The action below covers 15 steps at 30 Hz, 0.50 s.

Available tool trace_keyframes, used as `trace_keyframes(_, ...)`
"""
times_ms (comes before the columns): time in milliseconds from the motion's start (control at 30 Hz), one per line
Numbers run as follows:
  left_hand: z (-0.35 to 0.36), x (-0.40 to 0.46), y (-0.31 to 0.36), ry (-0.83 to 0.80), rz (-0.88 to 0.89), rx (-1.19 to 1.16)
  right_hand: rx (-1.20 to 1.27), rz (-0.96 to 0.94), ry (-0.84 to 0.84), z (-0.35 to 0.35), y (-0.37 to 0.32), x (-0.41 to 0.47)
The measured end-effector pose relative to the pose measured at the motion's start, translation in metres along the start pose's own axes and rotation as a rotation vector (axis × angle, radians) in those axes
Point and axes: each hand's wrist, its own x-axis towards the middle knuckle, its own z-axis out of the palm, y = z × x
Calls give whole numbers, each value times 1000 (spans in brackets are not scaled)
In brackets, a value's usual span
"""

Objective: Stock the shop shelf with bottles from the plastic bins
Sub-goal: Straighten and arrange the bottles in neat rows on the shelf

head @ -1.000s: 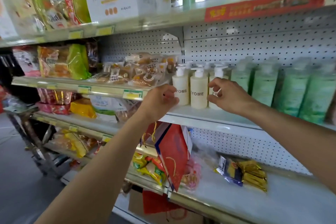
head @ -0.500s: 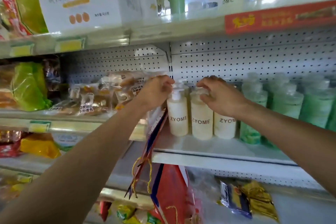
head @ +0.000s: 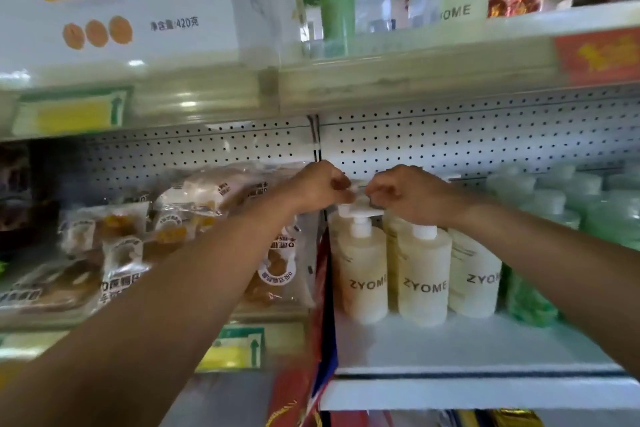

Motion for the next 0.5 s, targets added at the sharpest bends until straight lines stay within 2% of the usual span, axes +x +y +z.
trace_keyframes(200, -1, 22, -10, -103, 93, -28, 220, -50, -138, 8, -2, -4)
trace_keyframes(500, -5, 21, -13, -194, 131, -85, 189, -61, -161, 7, -9, -5)
